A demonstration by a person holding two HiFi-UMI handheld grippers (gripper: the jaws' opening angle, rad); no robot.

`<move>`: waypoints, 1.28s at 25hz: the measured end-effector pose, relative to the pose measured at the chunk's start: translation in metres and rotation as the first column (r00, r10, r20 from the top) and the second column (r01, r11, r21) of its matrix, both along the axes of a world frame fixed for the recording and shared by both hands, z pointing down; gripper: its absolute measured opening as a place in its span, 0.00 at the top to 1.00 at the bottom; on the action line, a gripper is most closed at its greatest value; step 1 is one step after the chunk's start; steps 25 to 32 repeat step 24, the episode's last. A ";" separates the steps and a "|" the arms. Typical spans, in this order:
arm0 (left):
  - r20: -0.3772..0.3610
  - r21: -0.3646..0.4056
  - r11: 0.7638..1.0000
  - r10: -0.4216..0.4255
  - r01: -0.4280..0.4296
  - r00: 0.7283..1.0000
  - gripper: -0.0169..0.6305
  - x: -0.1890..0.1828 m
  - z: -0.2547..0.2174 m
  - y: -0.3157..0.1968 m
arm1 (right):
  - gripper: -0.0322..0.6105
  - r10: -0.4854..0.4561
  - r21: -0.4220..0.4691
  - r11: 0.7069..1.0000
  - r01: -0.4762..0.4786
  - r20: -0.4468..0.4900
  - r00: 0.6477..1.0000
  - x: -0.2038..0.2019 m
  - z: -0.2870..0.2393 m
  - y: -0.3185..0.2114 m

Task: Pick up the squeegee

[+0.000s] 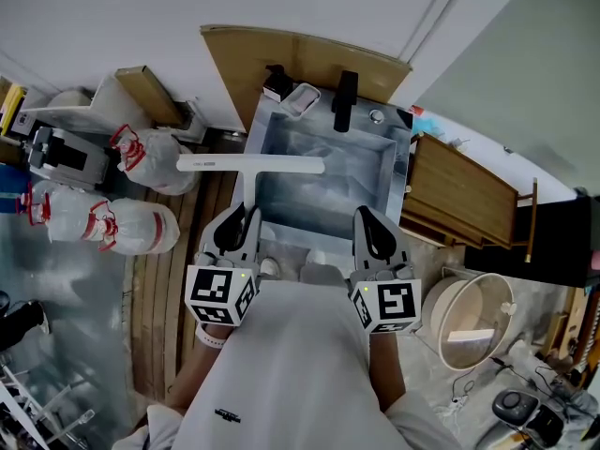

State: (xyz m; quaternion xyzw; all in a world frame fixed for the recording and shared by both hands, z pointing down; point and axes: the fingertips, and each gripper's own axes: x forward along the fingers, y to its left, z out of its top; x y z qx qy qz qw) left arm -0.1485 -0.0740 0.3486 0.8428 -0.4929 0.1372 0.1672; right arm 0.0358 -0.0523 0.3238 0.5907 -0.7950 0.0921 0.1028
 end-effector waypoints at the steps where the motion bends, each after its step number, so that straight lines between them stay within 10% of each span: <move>1: 0.000 -0.002 1.000 0.001 -0.001 1.000 0.87 0.000 0.001 0.000 | 0.94 0.001 0.000 1.000 -0.001 0.002 1.000 0.000 0.000 0.000; 32: 0.010 -0.019 1.000 0.013 -0.013 1.000 0.88 0.009 0.008 -0.001 | 0.94 0.012 -0.015 1.000 -0.012 0.012 1.000 0.008 0.008 -0.001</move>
